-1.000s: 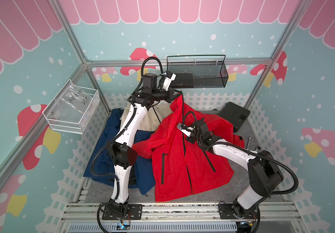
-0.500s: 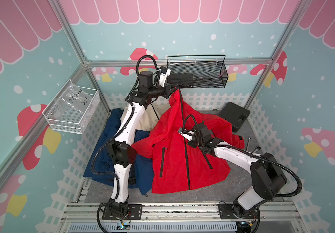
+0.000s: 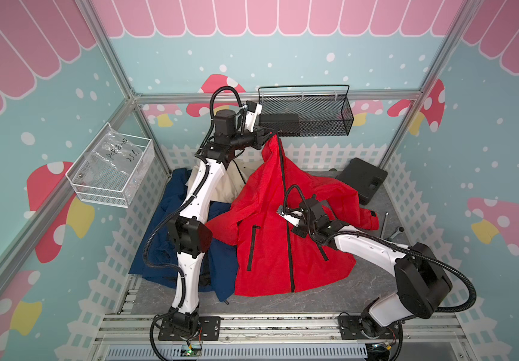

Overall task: Unzip the jacket
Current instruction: Unzip the zipper on the jacket.

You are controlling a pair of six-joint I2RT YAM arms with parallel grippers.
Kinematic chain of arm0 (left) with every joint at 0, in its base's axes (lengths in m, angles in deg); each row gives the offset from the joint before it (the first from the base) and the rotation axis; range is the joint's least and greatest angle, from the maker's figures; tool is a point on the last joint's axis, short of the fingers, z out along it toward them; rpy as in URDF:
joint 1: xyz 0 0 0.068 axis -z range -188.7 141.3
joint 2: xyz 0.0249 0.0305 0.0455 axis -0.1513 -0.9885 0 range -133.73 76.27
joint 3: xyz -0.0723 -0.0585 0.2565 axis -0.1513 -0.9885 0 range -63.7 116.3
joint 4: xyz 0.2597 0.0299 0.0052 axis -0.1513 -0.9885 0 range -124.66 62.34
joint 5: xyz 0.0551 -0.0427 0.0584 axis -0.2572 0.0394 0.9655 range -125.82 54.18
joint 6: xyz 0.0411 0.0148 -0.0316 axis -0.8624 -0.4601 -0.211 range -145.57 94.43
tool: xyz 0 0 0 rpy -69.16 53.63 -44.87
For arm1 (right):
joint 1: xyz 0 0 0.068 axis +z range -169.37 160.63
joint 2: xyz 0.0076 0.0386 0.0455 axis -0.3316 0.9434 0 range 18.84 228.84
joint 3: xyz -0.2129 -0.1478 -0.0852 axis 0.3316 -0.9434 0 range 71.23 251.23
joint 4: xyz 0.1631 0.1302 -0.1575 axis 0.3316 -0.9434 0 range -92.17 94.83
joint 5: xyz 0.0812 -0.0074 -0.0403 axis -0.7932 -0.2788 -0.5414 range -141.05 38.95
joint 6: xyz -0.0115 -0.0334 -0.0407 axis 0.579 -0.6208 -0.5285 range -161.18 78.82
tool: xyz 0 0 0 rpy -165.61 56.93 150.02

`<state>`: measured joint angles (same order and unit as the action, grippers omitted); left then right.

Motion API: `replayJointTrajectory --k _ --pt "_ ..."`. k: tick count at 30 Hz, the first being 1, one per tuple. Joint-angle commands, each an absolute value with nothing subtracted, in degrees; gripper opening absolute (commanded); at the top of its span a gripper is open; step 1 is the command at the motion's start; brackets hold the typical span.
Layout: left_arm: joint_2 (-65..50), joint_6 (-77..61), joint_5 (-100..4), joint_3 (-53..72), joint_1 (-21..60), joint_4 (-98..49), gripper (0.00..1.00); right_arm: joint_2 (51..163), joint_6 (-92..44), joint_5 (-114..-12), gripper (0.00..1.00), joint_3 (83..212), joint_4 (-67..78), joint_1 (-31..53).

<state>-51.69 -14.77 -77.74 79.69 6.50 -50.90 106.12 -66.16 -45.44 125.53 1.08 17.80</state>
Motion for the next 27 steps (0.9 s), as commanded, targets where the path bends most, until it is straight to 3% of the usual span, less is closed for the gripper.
replayJointTrajectory --k 1,27 --pt "-52.0 -11.8 -77.9 81.8 5.3 -42.1 0.0 104.1 -63.5 -46.0 0.0 122.6 -4.3 19.2" --pt "-50.8 -10.2 -78.5 78.8 5.1 -39.3 0.0 97.5 -58.6 -48.1 0.0 116.1 -10.0 24.0"
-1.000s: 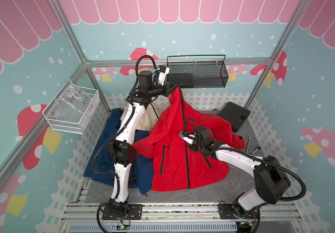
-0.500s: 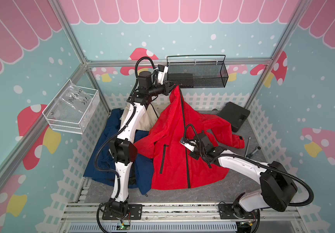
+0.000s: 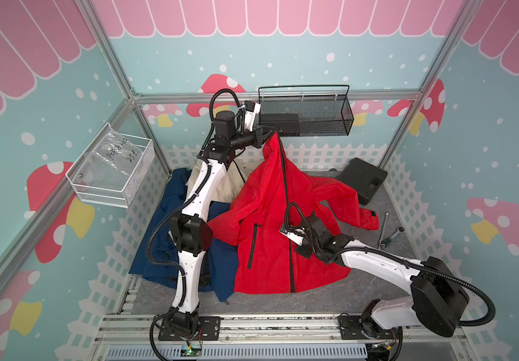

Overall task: Unzip the jacket
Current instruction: Unzip the zipper on the jacket.

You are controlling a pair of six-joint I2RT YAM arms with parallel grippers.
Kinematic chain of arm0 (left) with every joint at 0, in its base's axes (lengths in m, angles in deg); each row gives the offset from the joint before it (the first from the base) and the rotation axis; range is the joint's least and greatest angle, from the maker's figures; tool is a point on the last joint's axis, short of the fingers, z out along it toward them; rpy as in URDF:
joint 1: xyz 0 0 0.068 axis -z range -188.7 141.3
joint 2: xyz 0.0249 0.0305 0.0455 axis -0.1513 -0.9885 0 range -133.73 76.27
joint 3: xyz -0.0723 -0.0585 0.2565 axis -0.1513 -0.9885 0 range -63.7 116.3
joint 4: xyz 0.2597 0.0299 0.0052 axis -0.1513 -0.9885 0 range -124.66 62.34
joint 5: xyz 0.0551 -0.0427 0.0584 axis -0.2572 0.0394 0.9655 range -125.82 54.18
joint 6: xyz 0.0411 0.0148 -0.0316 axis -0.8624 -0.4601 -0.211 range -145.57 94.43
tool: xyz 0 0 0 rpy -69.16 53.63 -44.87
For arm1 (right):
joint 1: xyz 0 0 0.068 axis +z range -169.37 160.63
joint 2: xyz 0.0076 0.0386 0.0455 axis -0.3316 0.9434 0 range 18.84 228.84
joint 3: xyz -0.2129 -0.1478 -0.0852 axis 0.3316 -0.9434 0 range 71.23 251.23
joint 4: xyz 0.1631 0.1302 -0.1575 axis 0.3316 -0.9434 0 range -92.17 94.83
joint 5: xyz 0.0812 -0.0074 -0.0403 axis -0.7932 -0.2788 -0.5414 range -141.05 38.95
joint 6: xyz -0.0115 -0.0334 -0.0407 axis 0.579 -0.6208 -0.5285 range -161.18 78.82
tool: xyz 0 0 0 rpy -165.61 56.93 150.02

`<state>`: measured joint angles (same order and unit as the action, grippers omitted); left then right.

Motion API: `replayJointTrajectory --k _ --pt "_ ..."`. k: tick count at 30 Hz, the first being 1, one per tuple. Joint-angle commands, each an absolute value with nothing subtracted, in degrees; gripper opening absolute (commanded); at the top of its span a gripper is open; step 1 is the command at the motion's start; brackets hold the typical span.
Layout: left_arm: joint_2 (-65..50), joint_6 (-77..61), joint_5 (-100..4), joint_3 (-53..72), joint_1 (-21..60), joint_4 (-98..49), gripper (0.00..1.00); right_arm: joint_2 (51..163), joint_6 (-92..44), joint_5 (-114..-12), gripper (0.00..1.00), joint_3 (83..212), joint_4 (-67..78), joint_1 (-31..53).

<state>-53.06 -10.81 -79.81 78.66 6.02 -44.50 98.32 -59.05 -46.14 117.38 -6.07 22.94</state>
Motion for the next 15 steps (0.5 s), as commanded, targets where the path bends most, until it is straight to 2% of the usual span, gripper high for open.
replayJointTrajectory --k 1,15 --pt "-50.8 -10.2 -78.1 78.8 5.0 -39.3 0.0 97.5 -58.5 -48.1 0.0 116.0 -10.2 24.3" --pt "-52.0 -6.8 -75.3 79.2 3.9 -34.8 0.0 97.5 -58.3 -48.9 0.0 114.9 -12.4 26.2"
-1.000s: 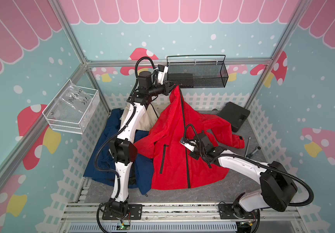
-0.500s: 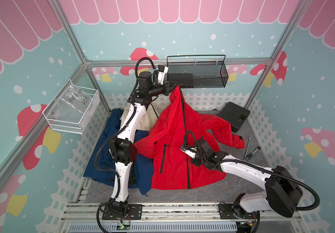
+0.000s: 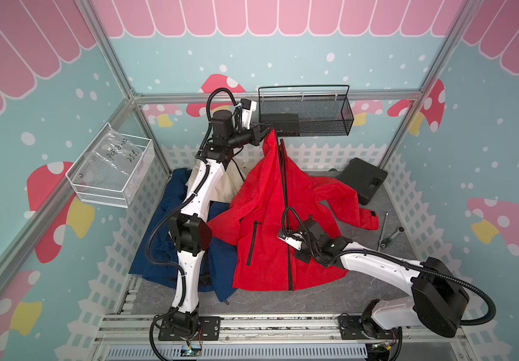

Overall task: Unzip the jacket
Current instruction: Unzip the zipper on the jacket.

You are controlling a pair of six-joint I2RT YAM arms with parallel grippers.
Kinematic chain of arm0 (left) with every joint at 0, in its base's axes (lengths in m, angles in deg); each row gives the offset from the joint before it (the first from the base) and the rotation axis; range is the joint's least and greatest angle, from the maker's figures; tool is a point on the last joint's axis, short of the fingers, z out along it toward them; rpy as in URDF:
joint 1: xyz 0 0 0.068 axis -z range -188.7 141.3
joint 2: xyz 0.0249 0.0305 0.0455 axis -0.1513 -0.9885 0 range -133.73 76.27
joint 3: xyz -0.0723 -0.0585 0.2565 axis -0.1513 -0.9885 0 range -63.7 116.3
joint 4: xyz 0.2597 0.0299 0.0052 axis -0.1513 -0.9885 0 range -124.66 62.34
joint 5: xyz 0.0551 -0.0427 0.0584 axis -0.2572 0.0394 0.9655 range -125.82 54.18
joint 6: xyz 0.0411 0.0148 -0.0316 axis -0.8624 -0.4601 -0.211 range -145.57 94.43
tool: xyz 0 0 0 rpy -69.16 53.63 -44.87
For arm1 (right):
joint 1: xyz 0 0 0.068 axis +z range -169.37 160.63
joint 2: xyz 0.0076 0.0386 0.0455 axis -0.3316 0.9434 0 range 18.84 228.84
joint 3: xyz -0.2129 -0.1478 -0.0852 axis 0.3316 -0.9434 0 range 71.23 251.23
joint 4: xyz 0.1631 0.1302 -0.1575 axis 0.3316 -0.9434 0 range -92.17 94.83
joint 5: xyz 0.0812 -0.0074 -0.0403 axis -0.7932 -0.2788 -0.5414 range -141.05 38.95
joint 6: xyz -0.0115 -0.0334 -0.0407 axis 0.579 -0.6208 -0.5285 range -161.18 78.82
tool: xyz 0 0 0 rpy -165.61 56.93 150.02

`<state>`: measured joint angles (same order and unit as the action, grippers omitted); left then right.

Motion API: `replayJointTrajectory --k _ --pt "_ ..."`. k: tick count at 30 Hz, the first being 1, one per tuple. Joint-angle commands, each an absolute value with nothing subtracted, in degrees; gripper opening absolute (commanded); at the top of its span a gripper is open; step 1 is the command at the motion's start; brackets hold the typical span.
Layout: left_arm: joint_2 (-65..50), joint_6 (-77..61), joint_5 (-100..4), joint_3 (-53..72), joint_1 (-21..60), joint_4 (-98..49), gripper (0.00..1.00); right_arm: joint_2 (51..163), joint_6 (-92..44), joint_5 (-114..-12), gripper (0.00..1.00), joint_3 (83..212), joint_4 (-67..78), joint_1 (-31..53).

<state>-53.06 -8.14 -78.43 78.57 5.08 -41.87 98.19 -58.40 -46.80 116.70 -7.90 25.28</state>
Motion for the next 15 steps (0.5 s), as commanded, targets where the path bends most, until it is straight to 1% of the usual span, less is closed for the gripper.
replayJointTrajectory --k 1,15 --pt "-52.2 -6.7 -75.2 79.4 3.8 -34.6 0.0 97.5 -58.2 -48.8 0.0 114.8 -12.6 26.4" --pt "-53.3 -6.0 -75.2 80.3 3.1 -33.5 0.0 96.4 -56.7 -47.1 0.0 113.3 -15.8 28.8"
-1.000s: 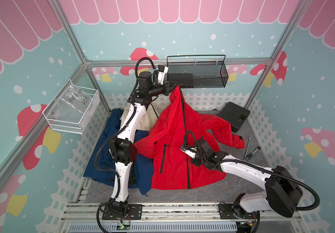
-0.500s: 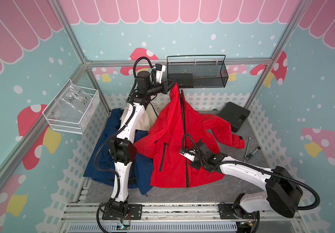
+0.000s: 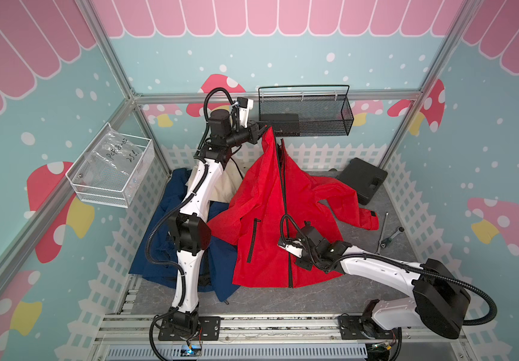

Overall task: Unzip the jacket
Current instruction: Unzip the zipper on the jacket.

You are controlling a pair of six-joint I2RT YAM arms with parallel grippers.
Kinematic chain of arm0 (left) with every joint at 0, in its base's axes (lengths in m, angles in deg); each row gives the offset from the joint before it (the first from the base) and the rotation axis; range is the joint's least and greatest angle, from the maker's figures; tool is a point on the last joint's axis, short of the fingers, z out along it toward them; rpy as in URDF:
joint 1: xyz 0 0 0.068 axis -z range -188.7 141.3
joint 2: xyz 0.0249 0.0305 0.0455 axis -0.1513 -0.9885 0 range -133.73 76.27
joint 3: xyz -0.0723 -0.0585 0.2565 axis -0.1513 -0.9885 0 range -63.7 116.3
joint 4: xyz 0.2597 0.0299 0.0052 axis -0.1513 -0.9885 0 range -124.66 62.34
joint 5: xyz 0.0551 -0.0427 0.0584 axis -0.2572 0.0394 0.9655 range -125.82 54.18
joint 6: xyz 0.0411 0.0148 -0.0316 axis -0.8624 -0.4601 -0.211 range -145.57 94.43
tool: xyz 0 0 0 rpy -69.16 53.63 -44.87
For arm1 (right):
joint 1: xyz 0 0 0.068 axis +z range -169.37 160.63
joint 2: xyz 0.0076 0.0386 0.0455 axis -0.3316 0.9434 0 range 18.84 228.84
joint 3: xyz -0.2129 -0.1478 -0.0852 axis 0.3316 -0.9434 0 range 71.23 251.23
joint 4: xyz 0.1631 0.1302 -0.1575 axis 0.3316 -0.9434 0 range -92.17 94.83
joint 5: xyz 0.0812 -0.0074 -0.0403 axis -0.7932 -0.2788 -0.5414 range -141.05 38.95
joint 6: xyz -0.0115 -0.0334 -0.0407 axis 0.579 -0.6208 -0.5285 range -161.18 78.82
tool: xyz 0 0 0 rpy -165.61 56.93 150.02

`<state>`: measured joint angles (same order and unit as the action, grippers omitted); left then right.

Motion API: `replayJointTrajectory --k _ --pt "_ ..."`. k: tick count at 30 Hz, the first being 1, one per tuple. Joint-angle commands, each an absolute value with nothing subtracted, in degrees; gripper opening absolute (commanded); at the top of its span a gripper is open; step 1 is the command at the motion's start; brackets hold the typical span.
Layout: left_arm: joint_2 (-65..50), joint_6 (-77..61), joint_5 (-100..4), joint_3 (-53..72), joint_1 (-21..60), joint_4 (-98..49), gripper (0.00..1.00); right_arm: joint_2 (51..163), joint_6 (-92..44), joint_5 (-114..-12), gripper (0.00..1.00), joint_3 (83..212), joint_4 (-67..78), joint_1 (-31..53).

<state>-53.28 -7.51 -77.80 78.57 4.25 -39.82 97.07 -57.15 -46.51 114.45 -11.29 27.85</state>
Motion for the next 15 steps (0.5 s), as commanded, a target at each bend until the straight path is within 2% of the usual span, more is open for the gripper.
replayJointTrajectory --k 1,15 --pt "-53.3 -6.0 -75.1 80.3 3.1 -33.4 0.0 96.4 -56.7 -47.0 0.0 113.3 -16.0 29.1" --pt "-53.3 -5.2 -74.7 80.3 1.5 -32.2 0.0 95.1 -56.1 -45.6 0.0 112.5 -17.0 33.1"
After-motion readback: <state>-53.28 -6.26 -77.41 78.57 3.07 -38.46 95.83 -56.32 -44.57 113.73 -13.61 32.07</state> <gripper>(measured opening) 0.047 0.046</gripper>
